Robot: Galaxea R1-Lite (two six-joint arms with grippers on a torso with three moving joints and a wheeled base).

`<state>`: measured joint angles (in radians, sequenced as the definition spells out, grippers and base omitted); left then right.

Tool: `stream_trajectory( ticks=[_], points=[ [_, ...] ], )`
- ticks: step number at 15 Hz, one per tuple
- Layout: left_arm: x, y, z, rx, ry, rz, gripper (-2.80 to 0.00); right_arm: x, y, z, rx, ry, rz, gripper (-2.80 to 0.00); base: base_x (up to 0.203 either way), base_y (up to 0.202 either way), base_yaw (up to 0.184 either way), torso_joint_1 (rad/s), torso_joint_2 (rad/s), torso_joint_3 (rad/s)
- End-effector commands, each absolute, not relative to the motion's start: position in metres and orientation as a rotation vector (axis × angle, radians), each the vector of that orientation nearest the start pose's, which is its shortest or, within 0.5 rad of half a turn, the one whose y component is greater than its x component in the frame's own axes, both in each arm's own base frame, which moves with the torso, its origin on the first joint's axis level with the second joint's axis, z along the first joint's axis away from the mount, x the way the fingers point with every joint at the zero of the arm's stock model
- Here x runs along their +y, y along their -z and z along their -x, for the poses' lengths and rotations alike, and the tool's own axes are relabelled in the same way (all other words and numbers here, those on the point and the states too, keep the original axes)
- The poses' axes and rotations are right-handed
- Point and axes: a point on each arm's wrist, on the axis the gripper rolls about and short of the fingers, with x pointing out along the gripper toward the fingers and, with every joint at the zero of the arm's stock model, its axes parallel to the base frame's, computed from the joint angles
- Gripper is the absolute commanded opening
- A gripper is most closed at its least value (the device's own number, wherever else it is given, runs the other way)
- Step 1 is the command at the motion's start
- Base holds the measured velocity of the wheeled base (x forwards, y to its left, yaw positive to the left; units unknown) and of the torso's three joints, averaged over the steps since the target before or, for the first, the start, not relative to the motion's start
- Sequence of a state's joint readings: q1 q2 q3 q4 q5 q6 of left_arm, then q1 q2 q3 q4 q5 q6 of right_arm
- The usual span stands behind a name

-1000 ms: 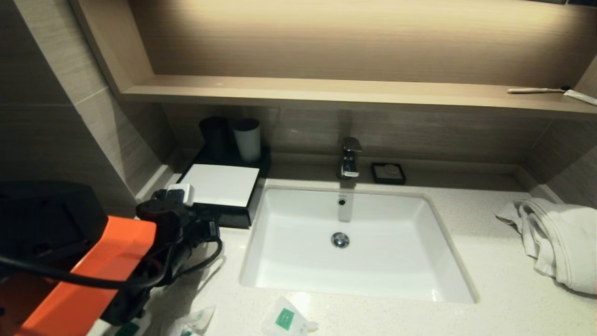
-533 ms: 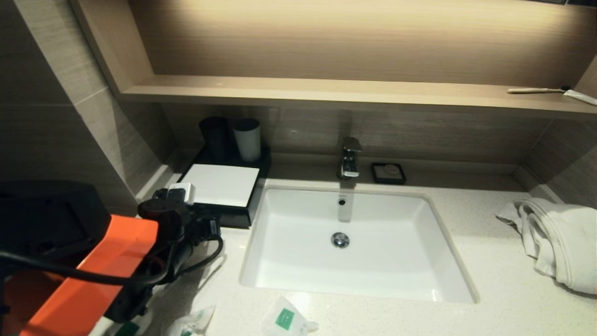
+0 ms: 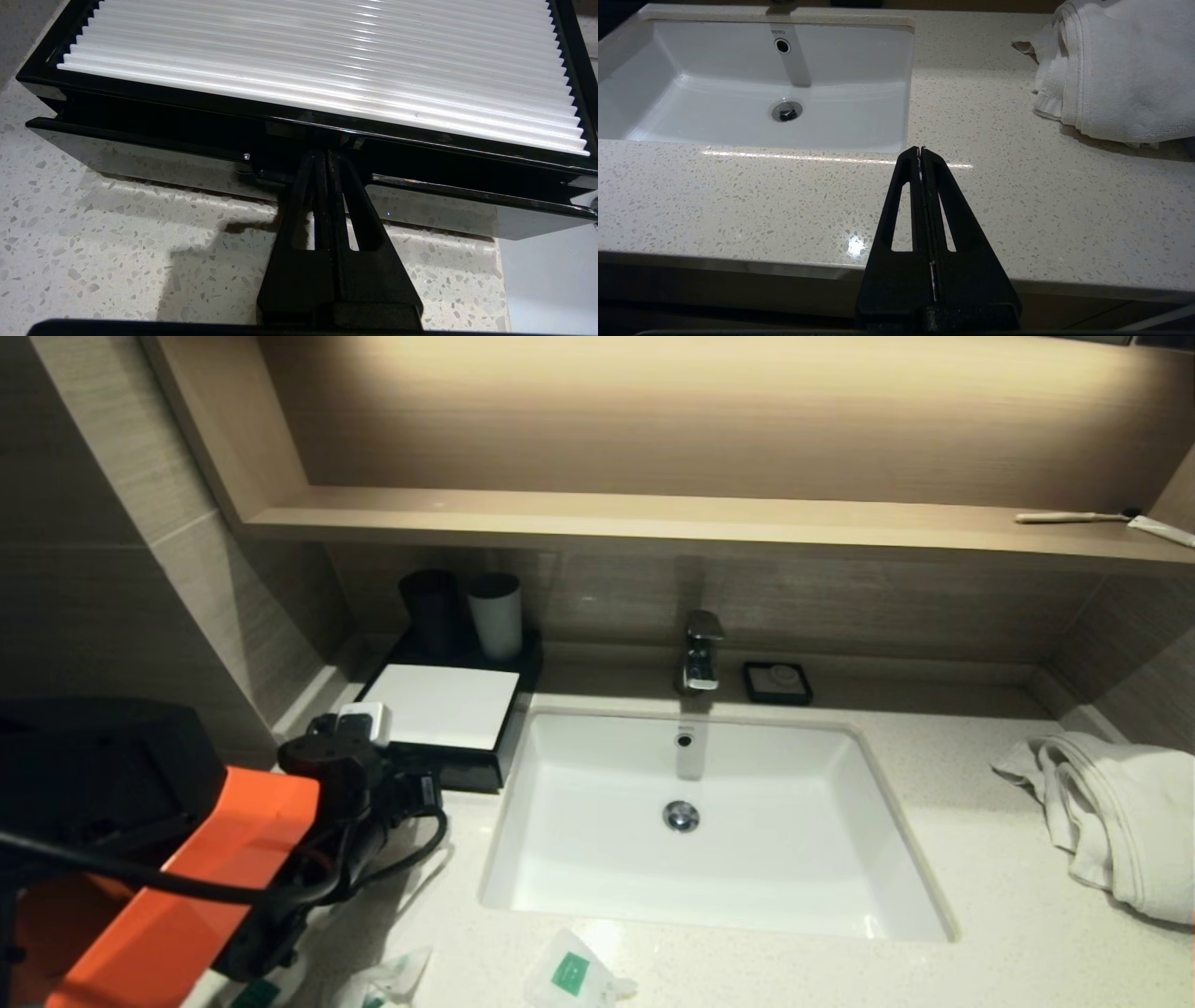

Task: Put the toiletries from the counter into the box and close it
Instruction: Open the drawer

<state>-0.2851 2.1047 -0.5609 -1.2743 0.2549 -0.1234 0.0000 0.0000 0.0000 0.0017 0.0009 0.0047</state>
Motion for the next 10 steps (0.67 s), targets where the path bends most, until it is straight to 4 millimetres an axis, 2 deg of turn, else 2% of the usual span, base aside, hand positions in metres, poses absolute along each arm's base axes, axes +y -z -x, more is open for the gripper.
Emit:
stream_trajectory(
  ticks=[1,10],
  points=[
    [-0.0879,-0.0568,-0.3201,0.263,0.013,0.051,-2.80,0.0000,-0.0753,0.0228,0.002,-0.002,-0.005,-2.80,0.000,0.000,0.000,0.000,0.00,0.000],
    [-0.0875,-0.0526,-0.3223,0.273,0.009,0.047,-2.80,0.0000,-0.0753,0.0228,0.002,-0.002,-0.005,-2.80,0.000,0.000,0.000,0.000,0.00,0.000]
  ],
)
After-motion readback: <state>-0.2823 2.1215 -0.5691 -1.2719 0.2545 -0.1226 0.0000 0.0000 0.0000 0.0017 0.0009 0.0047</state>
